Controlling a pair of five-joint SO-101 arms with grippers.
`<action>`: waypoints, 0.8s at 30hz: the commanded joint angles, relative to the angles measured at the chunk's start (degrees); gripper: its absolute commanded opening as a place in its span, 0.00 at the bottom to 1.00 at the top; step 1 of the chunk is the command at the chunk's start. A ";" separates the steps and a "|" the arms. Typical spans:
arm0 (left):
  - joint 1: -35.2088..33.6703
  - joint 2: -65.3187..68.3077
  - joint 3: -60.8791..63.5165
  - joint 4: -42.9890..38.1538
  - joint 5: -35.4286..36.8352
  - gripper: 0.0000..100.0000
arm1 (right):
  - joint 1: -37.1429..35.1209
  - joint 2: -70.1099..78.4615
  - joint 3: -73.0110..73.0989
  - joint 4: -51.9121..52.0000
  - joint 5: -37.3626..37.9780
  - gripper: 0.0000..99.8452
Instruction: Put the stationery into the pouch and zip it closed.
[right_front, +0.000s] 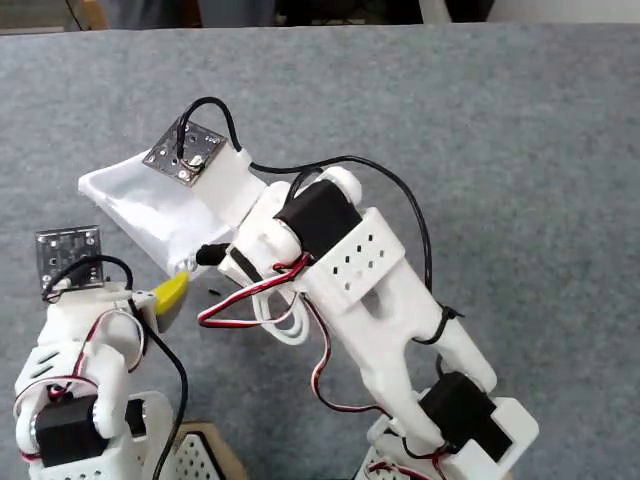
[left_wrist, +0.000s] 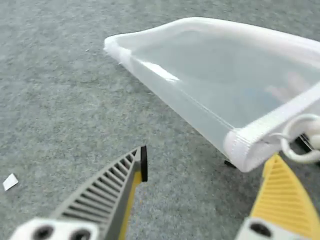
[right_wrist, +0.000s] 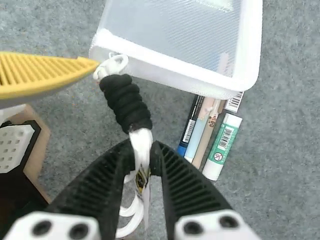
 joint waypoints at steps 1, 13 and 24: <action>-2.15 0.18 -0.40 -1.41 0.09 0.38 | -0.53 -2.15 -2.59 0.09 0.62 0.01; -1.63 0.18 7.08 -7.91 0.62 0.37 | -0.62 -2.33 -2.77 0.09 0.62 0.01; -1.71 0.18 12.09 -14.33 3.25 0.37 | -0.88 -2.51 -2.68 0.09 0.62 0.01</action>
